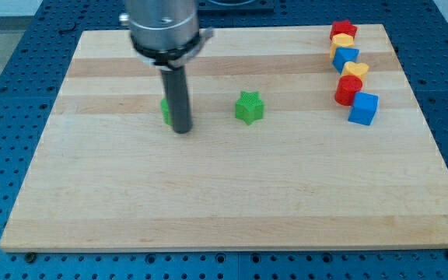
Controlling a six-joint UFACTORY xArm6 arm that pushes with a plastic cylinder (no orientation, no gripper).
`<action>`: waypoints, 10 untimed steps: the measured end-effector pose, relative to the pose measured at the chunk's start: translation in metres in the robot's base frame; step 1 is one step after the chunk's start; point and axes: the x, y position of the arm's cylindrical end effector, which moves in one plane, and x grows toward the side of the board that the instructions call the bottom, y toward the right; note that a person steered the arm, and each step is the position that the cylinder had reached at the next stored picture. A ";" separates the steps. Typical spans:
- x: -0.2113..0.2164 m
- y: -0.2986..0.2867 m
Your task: Move the green star closer to the blue cube
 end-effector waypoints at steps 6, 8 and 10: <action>-0.067 -0.028; -0.067 0.059; -0.057 0.115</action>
